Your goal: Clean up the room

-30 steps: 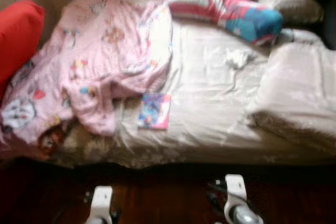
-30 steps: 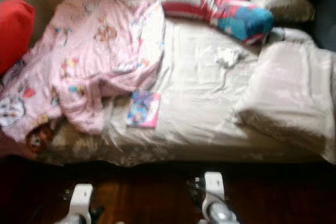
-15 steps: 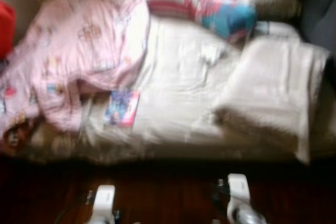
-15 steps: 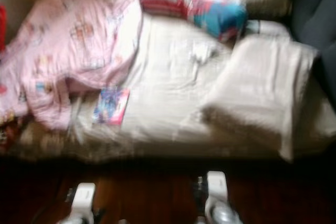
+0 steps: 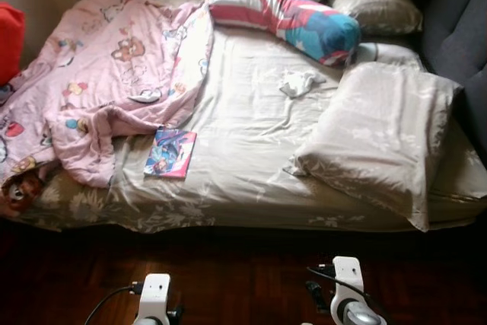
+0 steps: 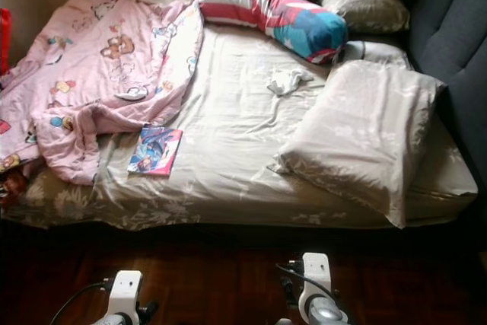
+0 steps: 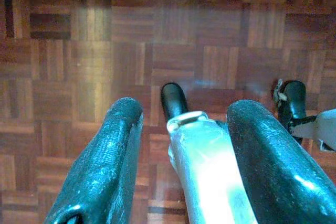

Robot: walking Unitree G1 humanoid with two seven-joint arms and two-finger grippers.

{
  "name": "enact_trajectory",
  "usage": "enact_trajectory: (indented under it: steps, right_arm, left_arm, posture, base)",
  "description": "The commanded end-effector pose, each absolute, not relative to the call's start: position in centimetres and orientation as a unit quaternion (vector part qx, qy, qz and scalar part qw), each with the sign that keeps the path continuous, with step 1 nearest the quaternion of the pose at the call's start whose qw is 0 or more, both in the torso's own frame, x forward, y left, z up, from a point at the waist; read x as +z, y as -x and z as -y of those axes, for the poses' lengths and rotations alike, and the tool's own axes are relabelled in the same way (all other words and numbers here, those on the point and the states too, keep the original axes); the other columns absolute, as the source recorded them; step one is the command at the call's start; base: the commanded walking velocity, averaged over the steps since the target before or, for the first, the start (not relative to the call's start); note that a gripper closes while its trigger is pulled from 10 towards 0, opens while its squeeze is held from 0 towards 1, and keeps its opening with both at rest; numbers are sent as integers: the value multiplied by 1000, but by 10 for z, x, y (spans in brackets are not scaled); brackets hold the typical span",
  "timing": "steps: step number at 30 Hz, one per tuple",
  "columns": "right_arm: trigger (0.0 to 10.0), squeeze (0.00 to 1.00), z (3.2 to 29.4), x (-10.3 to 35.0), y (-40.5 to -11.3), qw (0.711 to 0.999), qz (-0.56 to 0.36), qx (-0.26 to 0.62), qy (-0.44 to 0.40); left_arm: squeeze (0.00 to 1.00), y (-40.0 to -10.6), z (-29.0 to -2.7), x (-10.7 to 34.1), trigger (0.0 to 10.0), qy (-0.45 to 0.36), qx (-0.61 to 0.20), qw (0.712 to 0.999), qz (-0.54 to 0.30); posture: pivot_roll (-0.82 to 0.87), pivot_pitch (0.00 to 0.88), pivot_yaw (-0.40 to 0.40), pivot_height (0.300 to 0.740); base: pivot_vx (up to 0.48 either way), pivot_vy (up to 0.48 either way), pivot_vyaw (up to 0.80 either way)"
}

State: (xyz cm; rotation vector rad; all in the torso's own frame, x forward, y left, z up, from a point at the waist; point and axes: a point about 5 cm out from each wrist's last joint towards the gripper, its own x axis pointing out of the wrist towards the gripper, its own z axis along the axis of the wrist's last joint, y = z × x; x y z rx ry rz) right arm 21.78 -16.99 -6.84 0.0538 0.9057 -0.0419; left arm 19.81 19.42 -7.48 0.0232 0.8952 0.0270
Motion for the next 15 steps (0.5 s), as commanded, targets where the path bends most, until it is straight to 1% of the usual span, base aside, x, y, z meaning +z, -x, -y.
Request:
enact_trajectory:
  steps: [1, 2, 15]
  right_arm:
    - [10000, 0, 171, -72, -212, 893, -449, -23, -28]
    - [10000, 0, 171, -72, -212, 893, -449, -23, -27]
    - [10000, 0, 171, -72, -212, 895, -445, -21, -27]
  left_arm:
    - [0, -194, -196, -77, 10000, -14, 10, 896, -444]
    - [0, -194, -196, -77, 10000, -14, 9, 896, -444]
    - [0, -192, -197, -78, 10000, -17, 7, 895, -446]
  posture:
    - [-96, 185, 30, 740]
    - [-96, 185, 30, 740]
    - [-95, 177, 32, 740]
  base:
    - [315, 0, -694]
    - [322, 0, -656]
    - [327, 0, 0]
